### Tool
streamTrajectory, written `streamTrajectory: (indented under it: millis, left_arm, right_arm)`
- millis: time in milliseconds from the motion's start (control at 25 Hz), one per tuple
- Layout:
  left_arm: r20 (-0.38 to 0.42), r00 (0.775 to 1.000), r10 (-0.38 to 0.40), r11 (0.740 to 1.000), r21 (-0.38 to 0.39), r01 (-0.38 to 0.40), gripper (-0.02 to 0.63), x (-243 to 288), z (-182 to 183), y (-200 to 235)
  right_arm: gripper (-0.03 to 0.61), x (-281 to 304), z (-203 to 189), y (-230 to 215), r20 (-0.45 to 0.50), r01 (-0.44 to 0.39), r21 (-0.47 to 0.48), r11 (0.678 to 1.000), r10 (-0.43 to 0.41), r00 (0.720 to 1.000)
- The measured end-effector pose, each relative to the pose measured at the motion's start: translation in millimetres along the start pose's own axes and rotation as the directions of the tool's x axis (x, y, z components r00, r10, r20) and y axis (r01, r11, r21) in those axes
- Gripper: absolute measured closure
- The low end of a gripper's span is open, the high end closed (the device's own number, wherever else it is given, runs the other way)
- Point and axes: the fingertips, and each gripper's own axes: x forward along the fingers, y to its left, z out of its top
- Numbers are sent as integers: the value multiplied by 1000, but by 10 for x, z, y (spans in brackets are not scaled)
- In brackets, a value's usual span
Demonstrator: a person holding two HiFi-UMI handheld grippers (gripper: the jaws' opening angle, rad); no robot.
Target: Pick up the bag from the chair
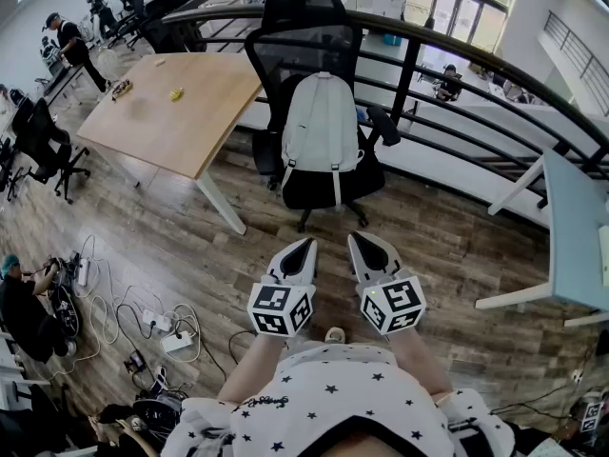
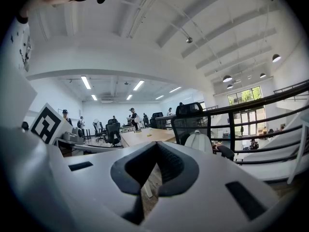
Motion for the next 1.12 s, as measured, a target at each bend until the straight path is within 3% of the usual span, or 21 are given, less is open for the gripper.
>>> streamTrajectory:
  millis: [520,760,1120]
  left_arm:
    - [27,1000,-4,1000,9,4,601,59,63,-64]
    - [27,1000,12,1000,-4,-12,601,117,38,-98]
    - [-21,999,29,999,-41,-30,601,337,-64,130]
  right_arm:
    - [583,-56,-10,53,-22,-77,-47,996,76,997]
    - [583,-89,-32,-106,4,-71,53,996,71,997]
    - [583,176,-163,-291,-39,-65,91,994,69,997]
